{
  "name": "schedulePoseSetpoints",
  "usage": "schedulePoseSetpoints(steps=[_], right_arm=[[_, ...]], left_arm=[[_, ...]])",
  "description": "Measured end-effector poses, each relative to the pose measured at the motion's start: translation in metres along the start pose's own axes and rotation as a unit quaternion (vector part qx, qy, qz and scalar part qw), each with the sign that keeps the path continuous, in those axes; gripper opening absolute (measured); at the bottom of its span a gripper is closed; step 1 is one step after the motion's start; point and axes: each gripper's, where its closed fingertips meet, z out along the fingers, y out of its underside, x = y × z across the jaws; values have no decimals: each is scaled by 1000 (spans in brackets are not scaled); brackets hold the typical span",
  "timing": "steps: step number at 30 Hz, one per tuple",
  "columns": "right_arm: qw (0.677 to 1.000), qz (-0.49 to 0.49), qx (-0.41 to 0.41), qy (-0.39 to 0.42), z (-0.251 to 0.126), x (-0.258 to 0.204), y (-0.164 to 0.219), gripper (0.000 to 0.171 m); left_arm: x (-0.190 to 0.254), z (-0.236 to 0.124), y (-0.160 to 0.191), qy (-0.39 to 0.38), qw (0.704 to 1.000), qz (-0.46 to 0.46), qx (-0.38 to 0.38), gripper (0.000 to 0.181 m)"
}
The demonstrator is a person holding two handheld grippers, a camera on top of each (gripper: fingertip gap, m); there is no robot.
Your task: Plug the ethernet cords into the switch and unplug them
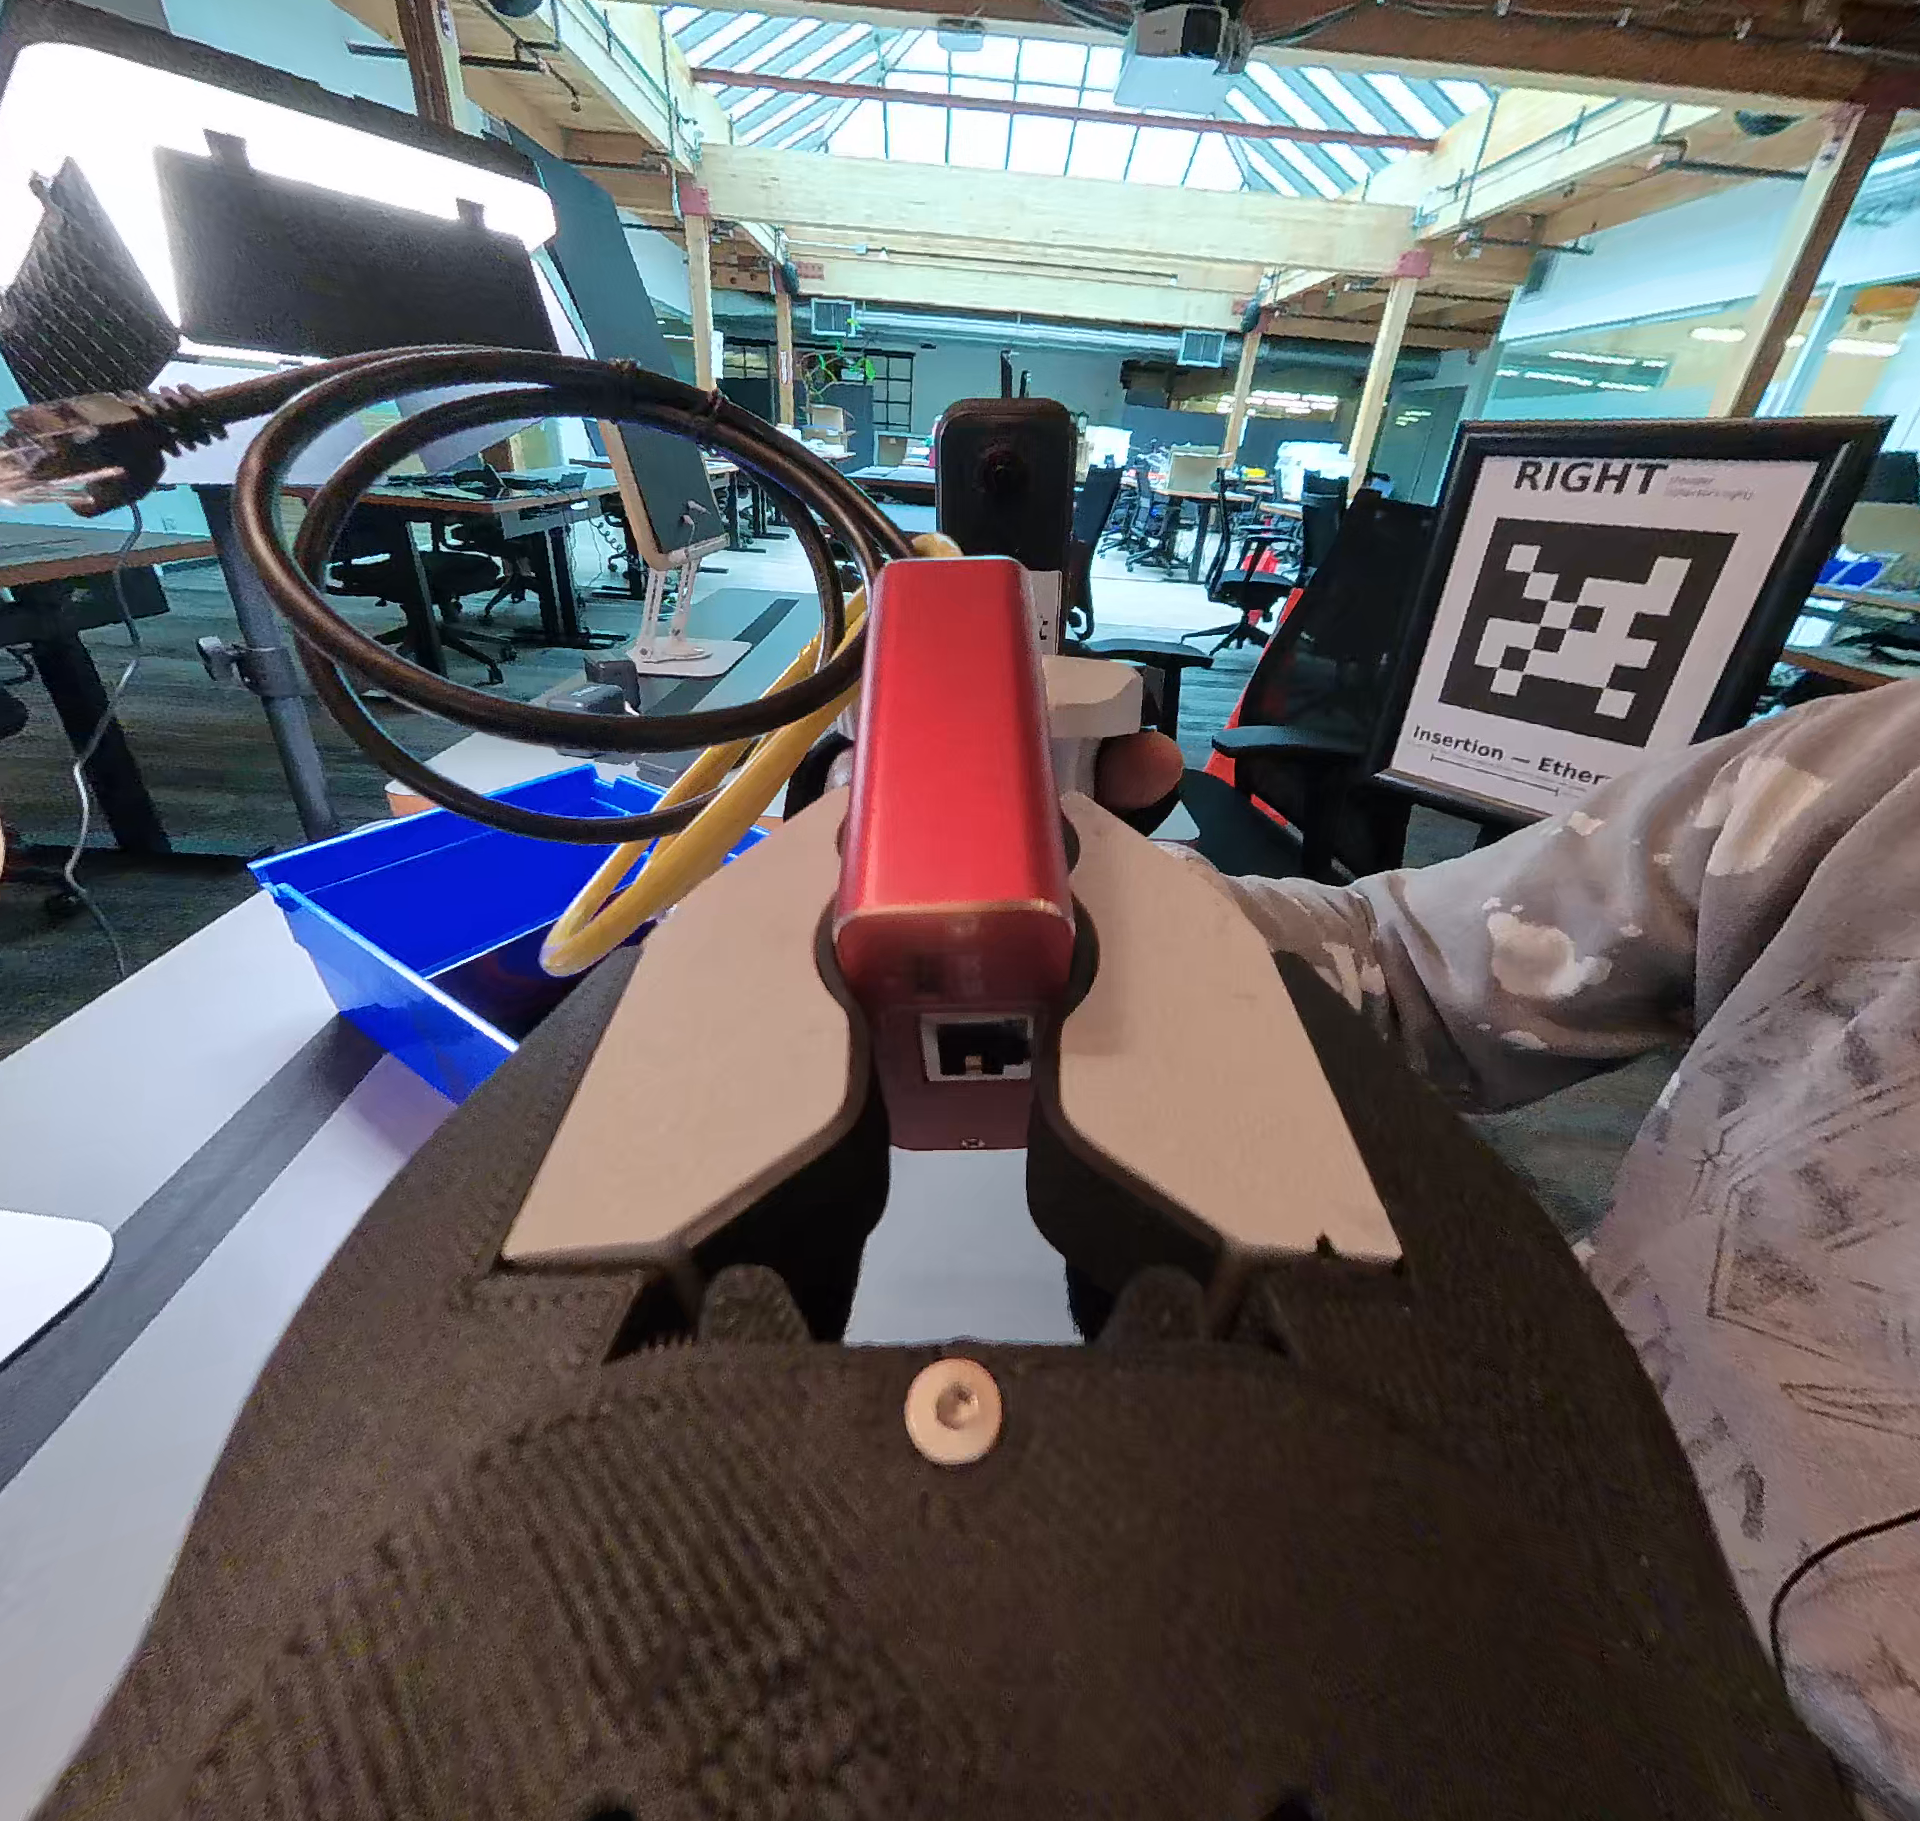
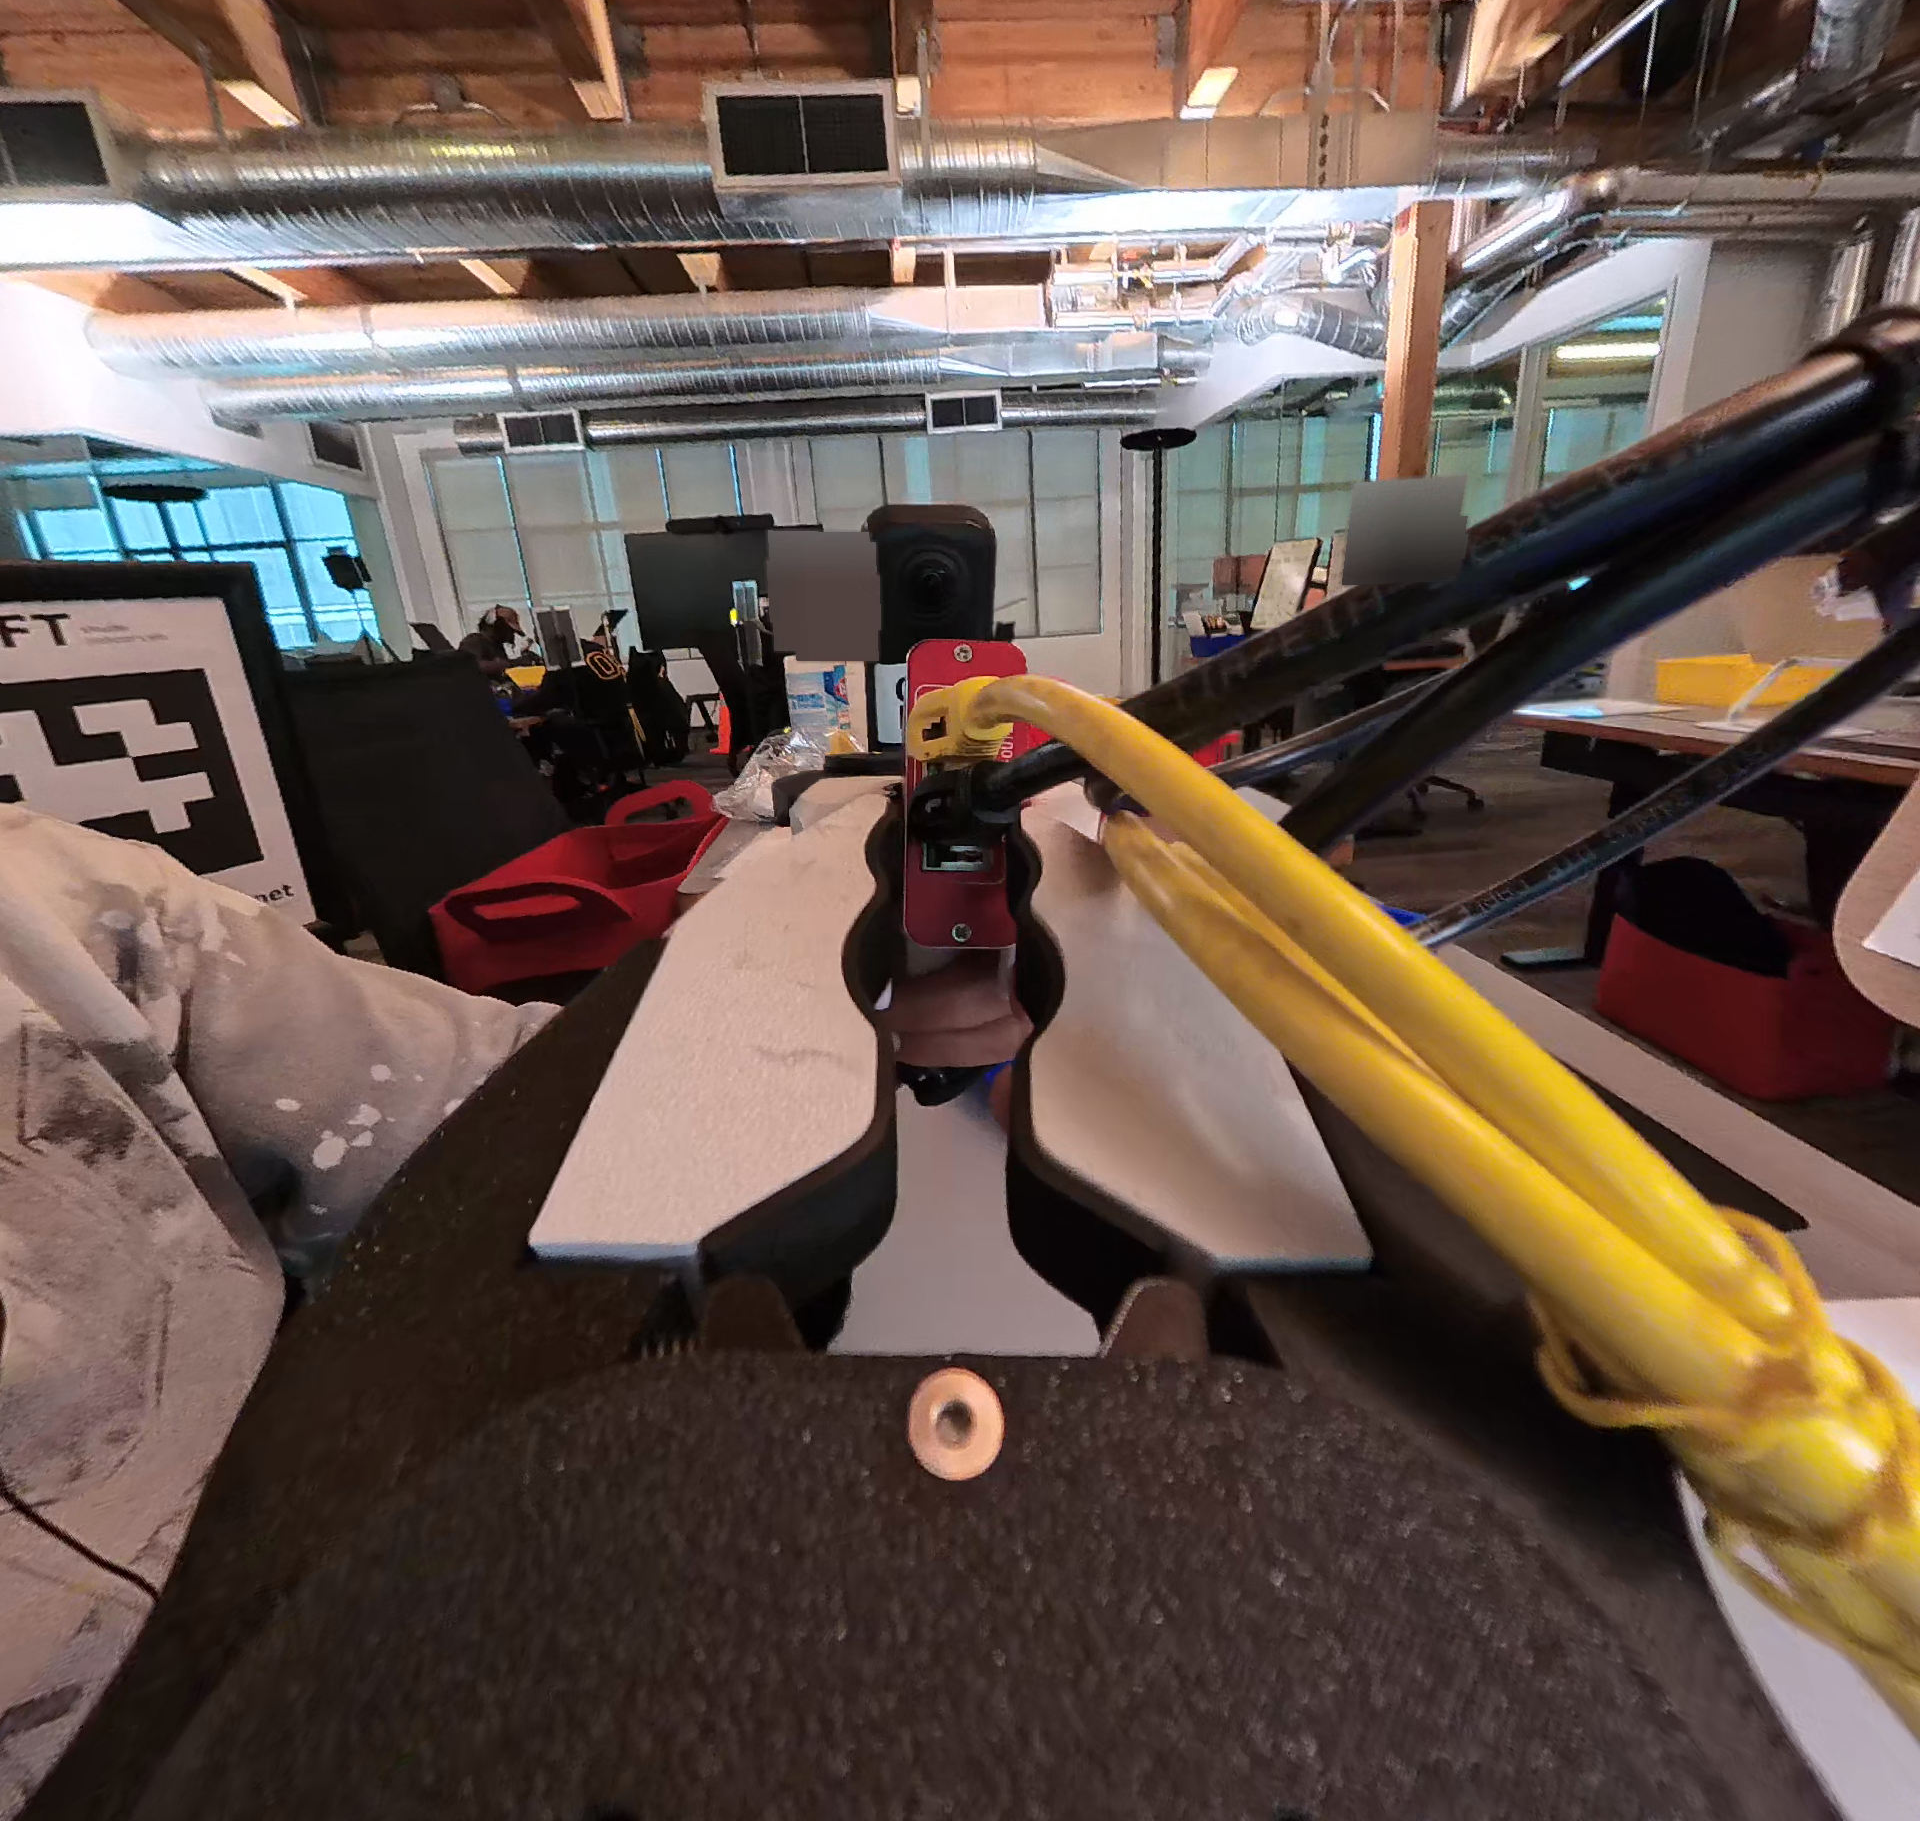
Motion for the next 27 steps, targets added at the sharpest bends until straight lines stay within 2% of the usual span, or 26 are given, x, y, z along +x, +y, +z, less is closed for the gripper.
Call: schedulePoseSetpoints(steps=[12, 20, 27], right_arm=[[1000, 5, 18, -10, -1, -3, -5, 19], [998, -40, -47, -4, -5, -4, 3, 17], [996, -39, -74, 10, -5, 2, 10, 18]], left_arm=[[4, 1, 1, 0, 999, 31, -11, 30], [6, 4, 4, 16, 1000, 6, -10, 30], [1, 2, 10, 11, 999, -15, -31, 30]])
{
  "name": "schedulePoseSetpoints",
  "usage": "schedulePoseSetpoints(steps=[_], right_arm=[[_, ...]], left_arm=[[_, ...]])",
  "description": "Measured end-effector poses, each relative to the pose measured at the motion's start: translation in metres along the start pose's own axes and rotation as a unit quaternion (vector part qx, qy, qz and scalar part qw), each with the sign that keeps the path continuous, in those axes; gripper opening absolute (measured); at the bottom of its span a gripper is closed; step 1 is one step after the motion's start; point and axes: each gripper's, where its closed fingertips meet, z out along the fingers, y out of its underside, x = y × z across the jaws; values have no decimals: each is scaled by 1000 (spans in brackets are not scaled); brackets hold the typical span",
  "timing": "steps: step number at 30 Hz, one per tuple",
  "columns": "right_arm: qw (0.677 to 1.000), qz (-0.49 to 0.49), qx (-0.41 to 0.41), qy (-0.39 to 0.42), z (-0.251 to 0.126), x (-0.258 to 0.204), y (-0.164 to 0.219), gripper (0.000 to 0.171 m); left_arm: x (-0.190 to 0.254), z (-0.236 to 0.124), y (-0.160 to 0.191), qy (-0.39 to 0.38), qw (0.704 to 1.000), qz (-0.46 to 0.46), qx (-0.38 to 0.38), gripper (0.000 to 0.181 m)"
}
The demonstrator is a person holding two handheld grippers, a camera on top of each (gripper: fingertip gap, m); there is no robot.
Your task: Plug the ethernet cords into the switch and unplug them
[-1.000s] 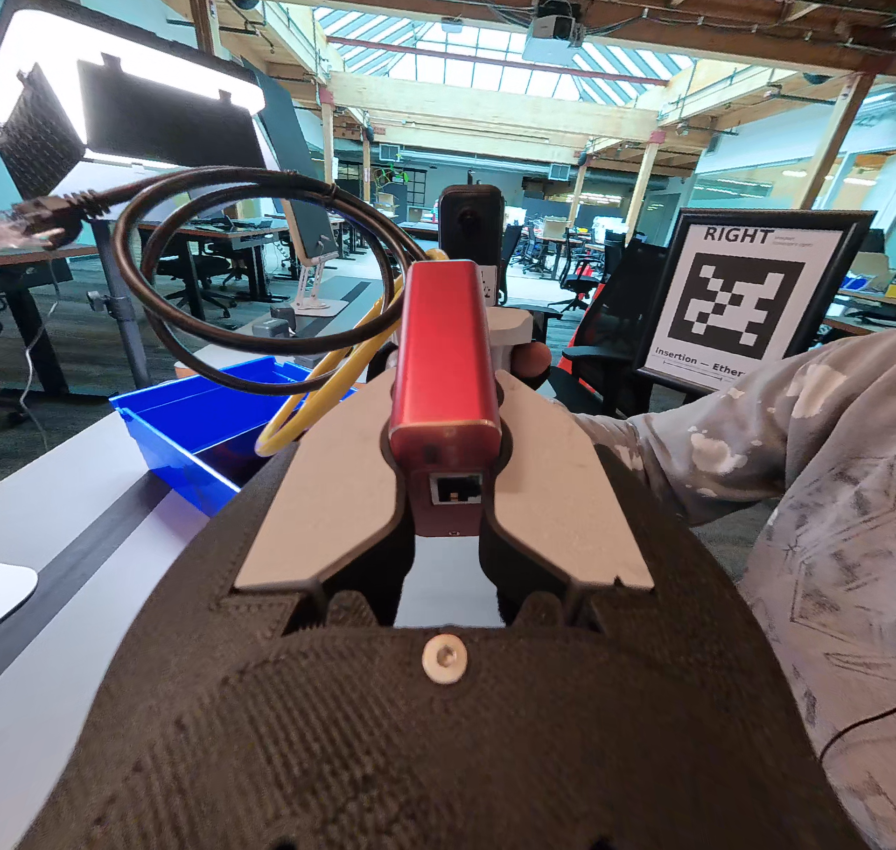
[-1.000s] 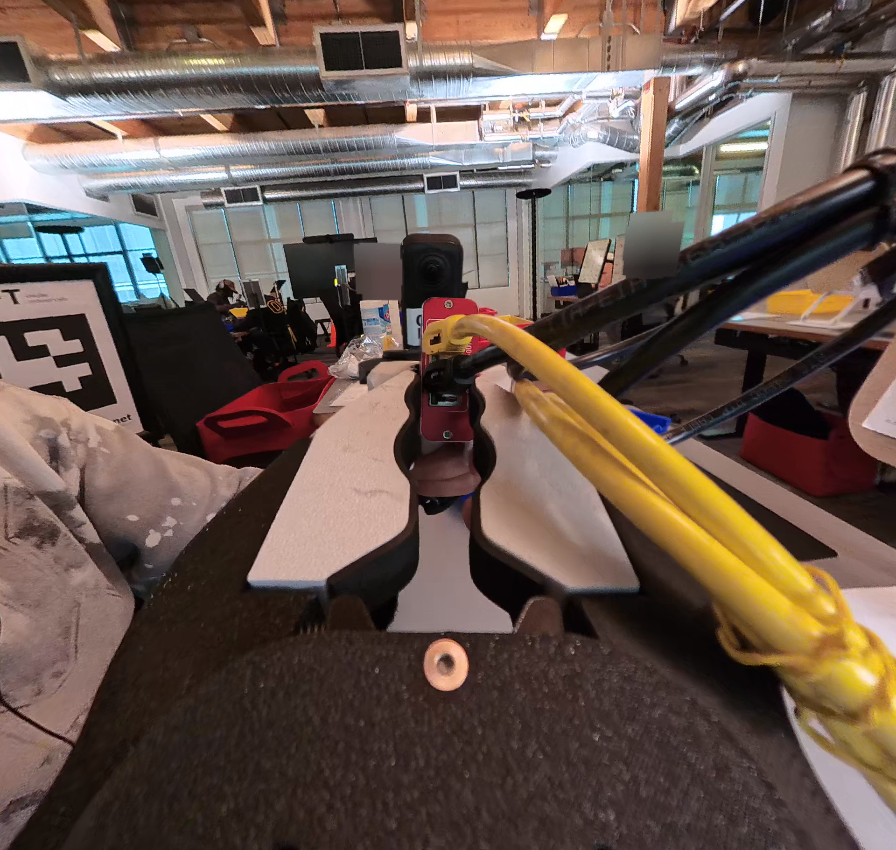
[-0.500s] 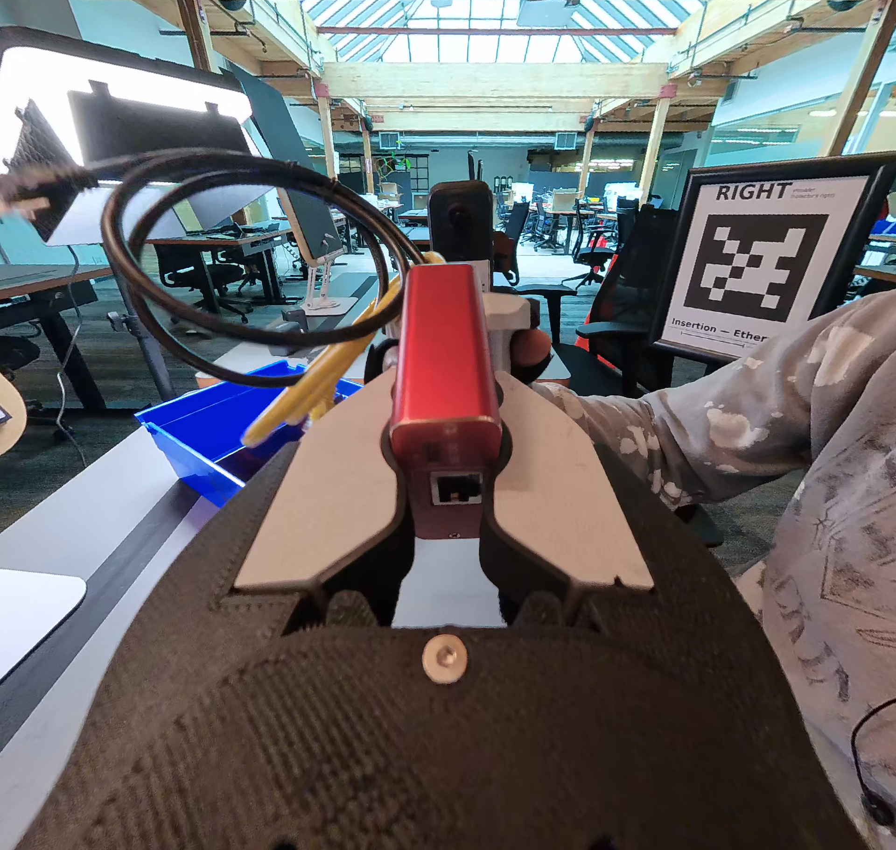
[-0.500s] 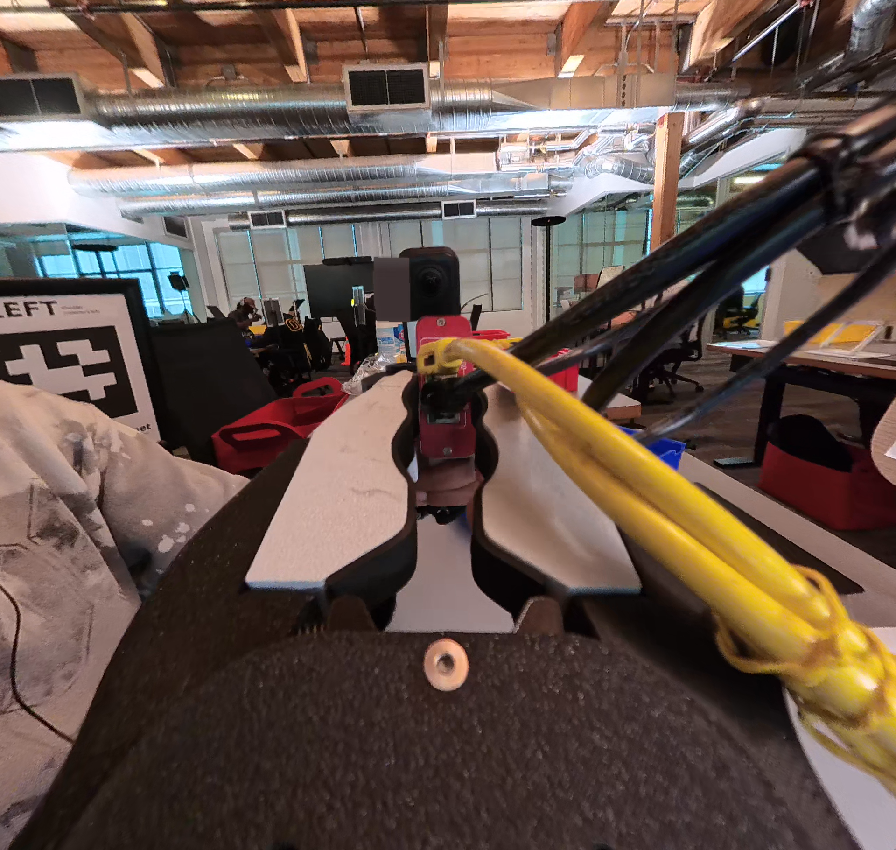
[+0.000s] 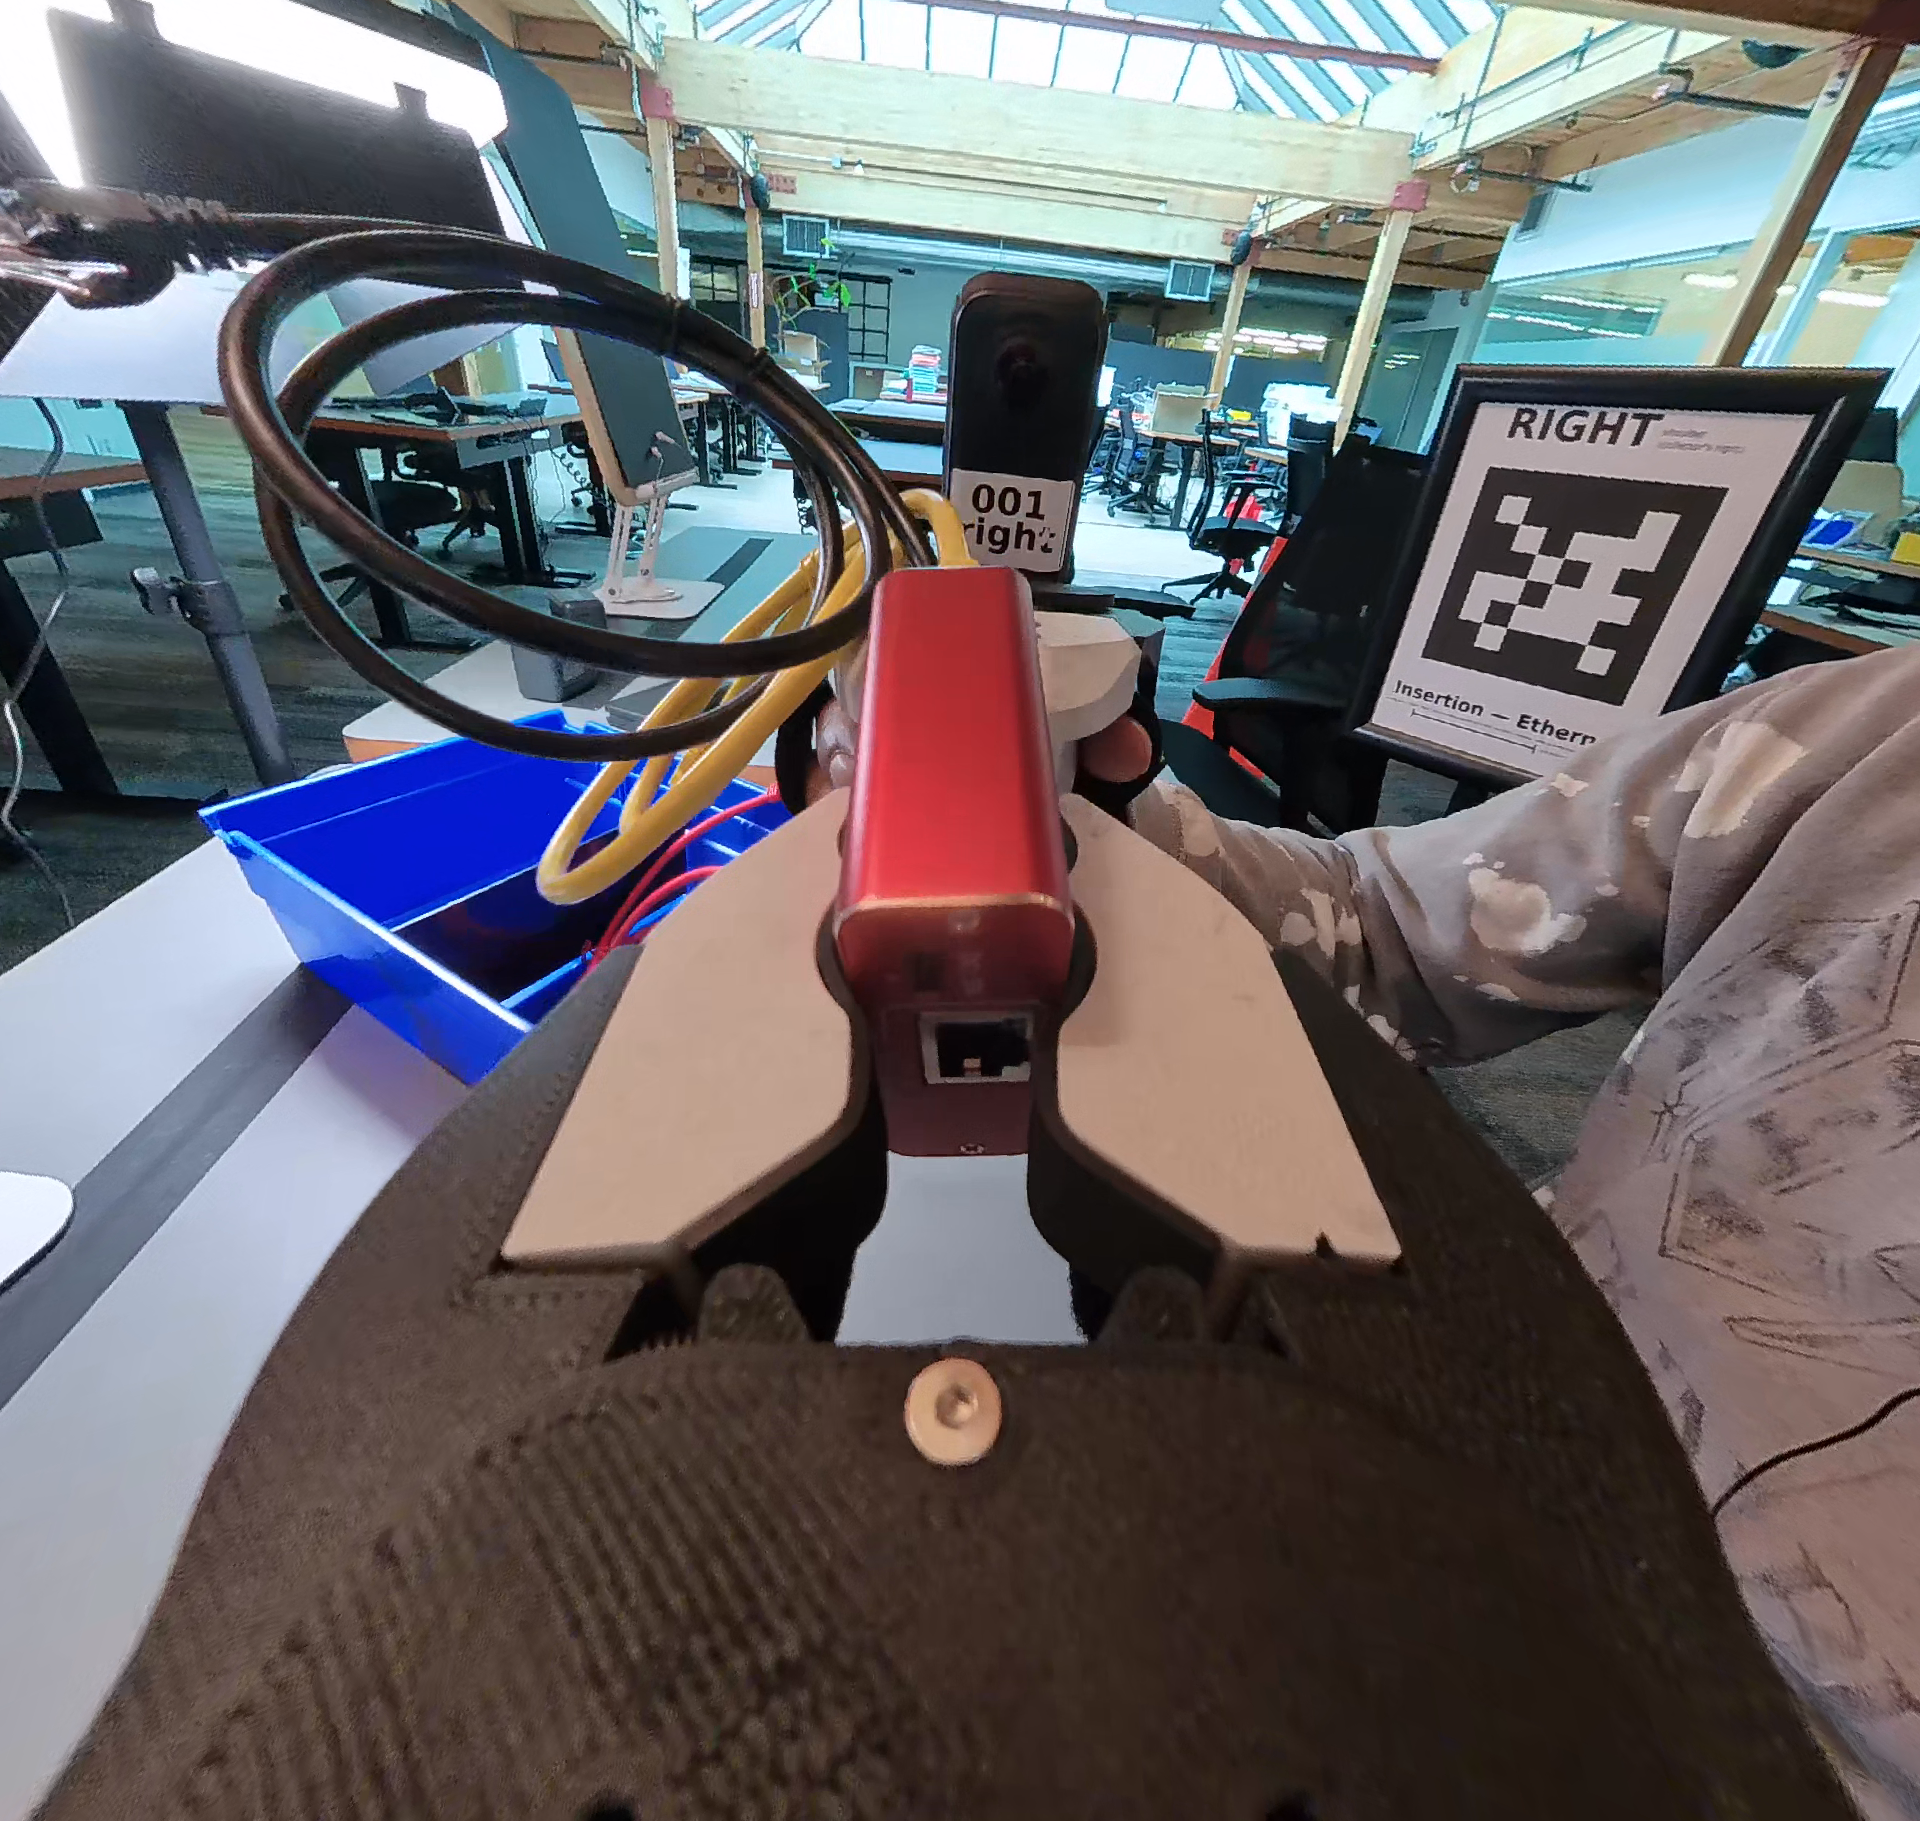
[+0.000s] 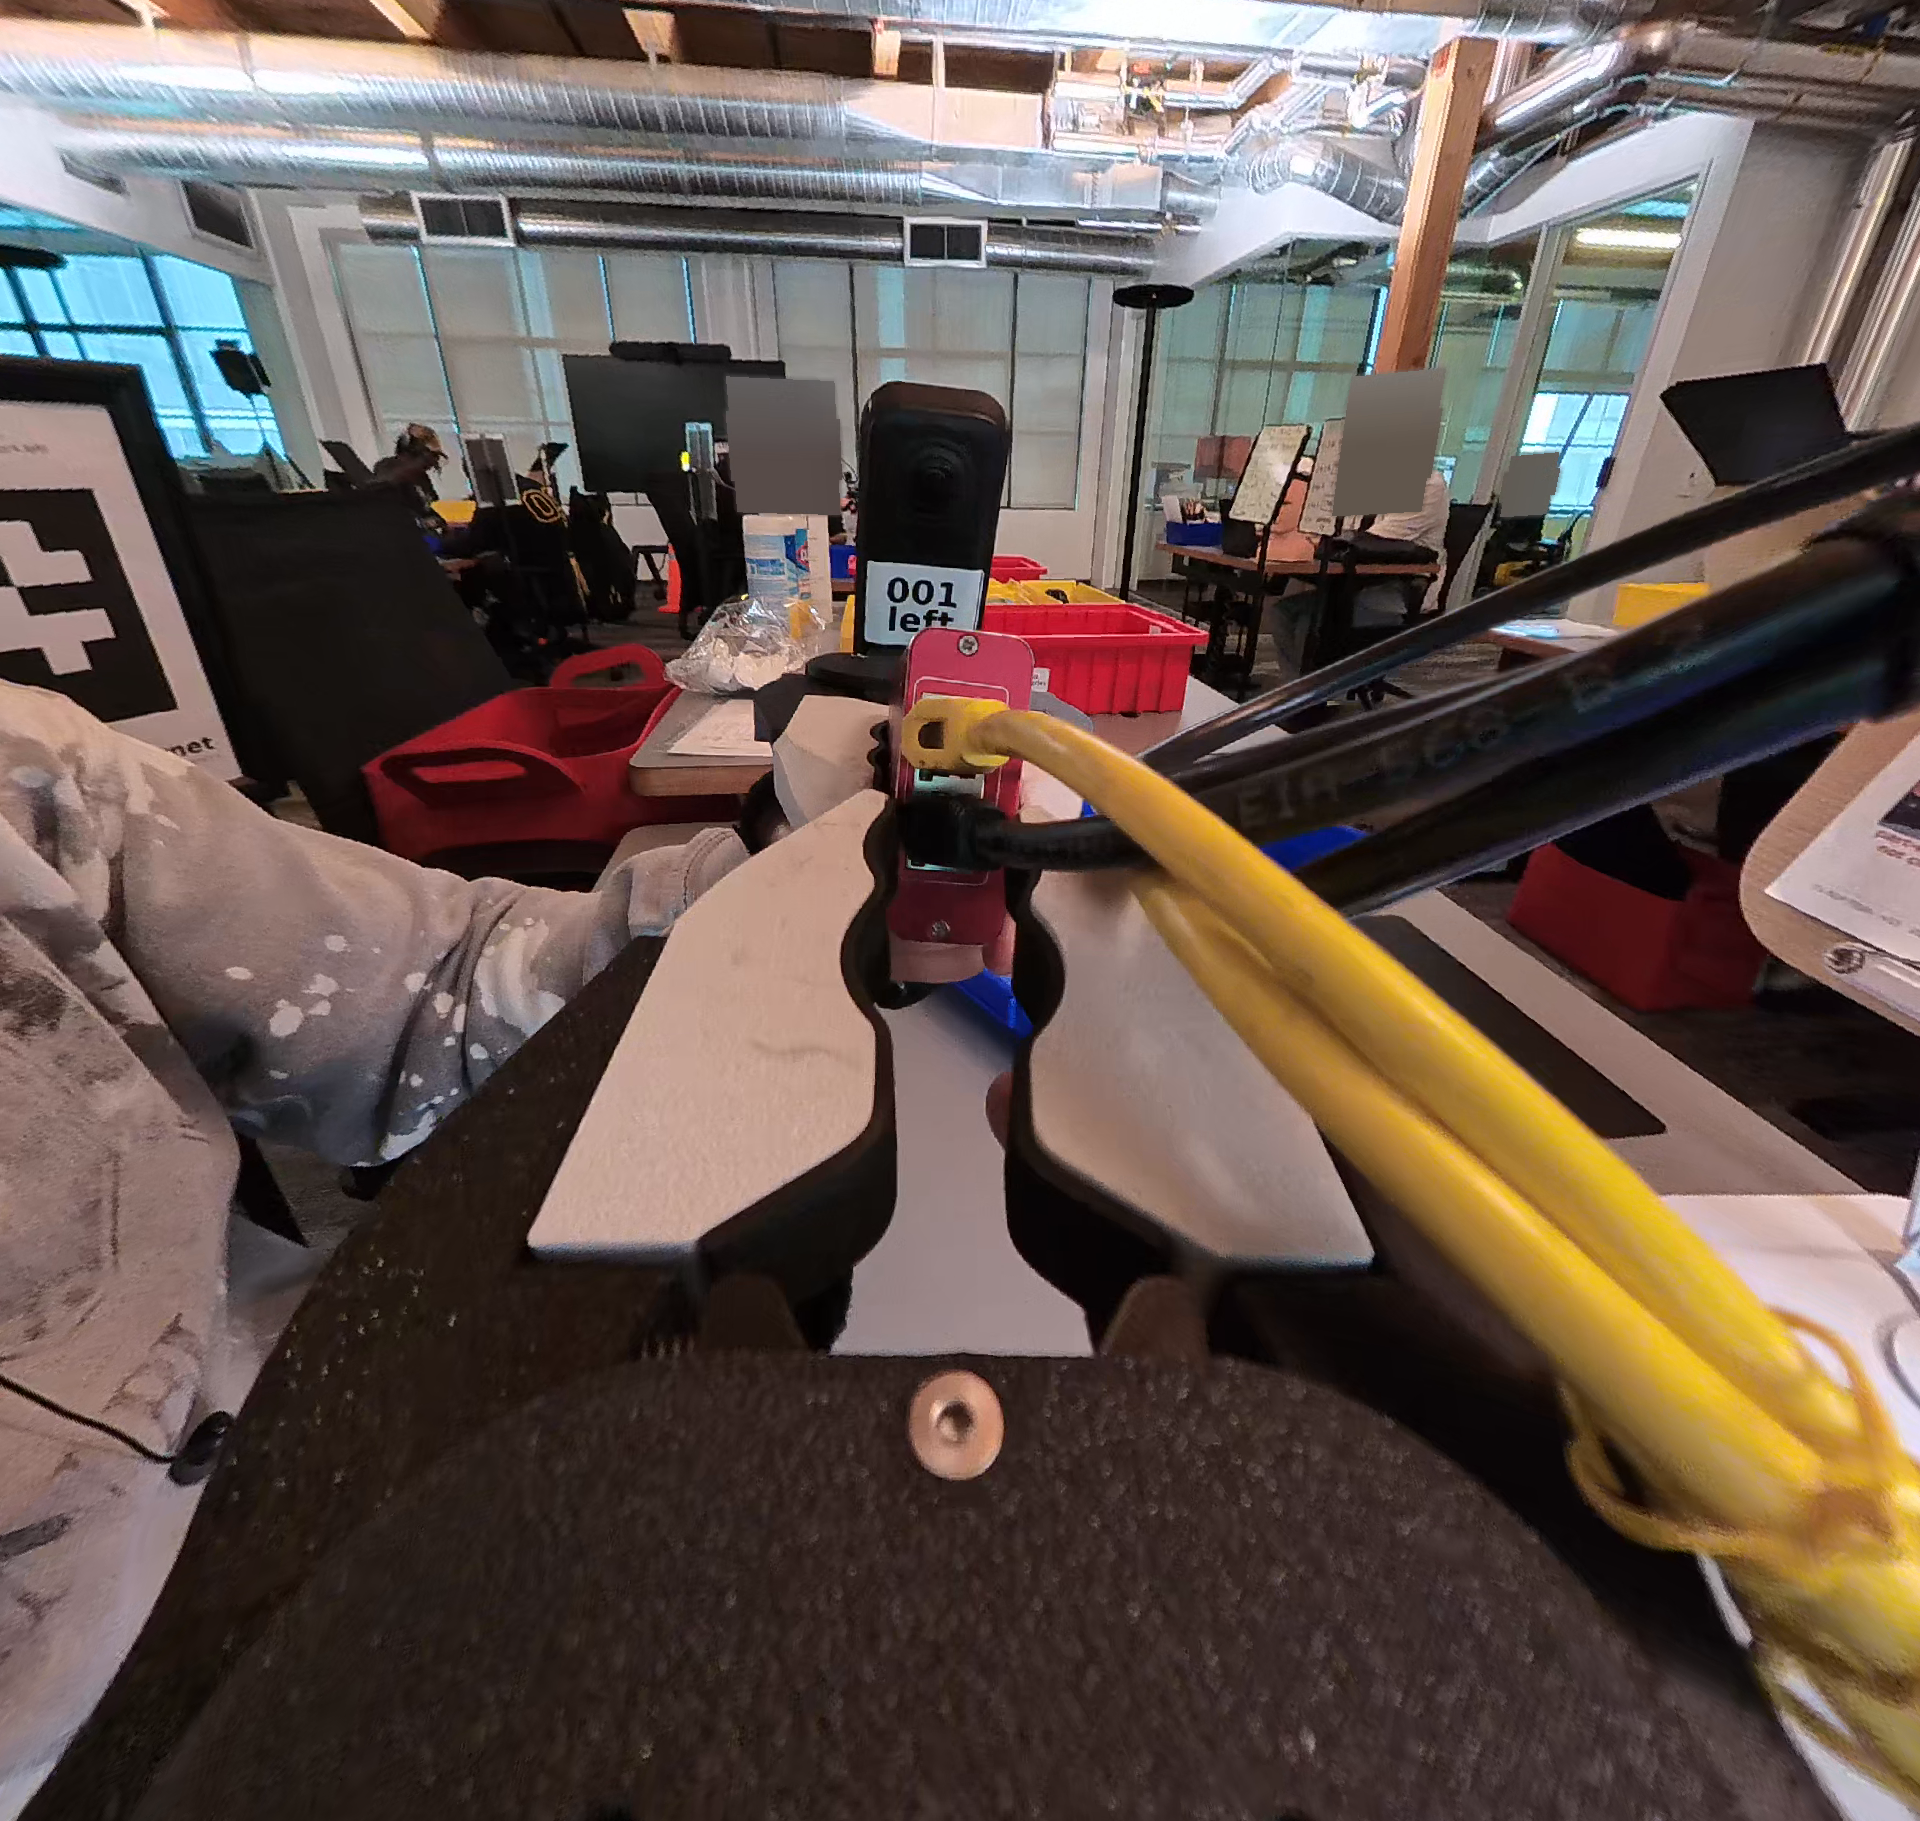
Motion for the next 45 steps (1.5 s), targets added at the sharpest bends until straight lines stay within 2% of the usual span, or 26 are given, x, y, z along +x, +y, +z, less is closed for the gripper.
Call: schedulePoseSetpoints(steps=[16, 22, 29, 35, 36, 37, 45], right_arm=[[998, -48, -5, 46, 2, 9, -2, 17], [998, -44, -11, 48, 2, 8, -3, 17], [1000, -1, -7, 11, 3, 0, -5, 16], [1000, 13, -14, 4, 3, 0, -2, 17], [1000, 11, -17, 1, 2, -1, -2, 12], [1000, 10, -21, 5, 2, 0, -1, 16], [998, -34, -19, 44, 2, 9, 1, 17]], left_arm=[[-6, -2, -7, -55, 997, 60, 19, 30], [-7, -3, -8, -81, 993, 89, -8, 30], [1, -4, -8, -38, 998, 53, -6, 30], [1, -5, -6, -43, 997, 53, -24, 30], [1, -4, -5, -44, 997, 56, -26, 30], [1, -4, -5, -49, 997, 59, -29, 30], [-7, -6, -7, -102, 989, 96, -37, 30]])
